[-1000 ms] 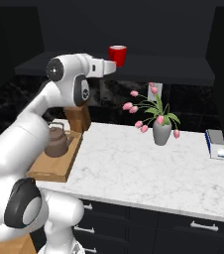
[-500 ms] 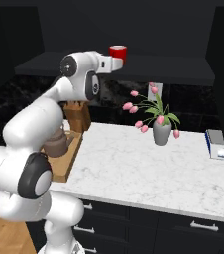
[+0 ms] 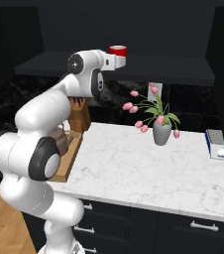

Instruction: Pick the kettle from the counter and place it on the tray. Then pick the mug from the cabinet and place it on the tray. Then close the cabinet doors.

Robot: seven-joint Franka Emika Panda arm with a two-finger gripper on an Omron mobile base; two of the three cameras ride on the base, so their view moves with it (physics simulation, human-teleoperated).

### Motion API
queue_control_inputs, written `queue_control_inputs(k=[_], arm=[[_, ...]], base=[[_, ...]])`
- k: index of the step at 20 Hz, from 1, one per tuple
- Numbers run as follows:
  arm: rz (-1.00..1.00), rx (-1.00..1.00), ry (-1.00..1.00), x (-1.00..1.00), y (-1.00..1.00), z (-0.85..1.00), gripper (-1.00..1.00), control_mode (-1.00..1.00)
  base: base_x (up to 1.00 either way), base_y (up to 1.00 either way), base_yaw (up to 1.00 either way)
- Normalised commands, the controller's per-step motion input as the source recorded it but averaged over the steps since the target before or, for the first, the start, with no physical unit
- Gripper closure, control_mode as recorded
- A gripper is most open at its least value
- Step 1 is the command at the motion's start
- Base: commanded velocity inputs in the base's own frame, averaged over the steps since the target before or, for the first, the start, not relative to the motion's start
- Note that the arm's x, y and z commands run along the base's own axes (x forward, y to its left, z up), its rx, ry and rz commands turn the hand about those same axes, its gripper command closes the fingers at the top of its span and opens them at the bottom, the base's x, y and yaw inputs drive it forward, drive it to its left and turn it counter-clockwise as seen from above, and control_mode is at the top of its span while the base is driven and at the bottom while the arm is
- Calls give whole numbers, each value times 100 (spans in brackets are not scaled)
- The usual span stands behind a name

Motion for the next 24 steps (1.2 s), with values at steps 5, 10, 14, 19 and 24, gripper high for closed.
queue_control_inputs(k=[5, 10, 14, 19, 24], arm=[[4, 0, 0, 15, -8, 0, -100, -100], [2, 0, -2, 1, -5, 0, 100, -100], [0, 0, -7, 0, -16, 0, 100, -100], [0, 0, -3, 0, -9, 0, 100, -100], [0, 0, 0, 0, -1, 0, 100, -100]], base=[[0, 0, 0], [0, 0, 0], [0, 0, 0], [0, 0, 0], [0, 0, 0]])
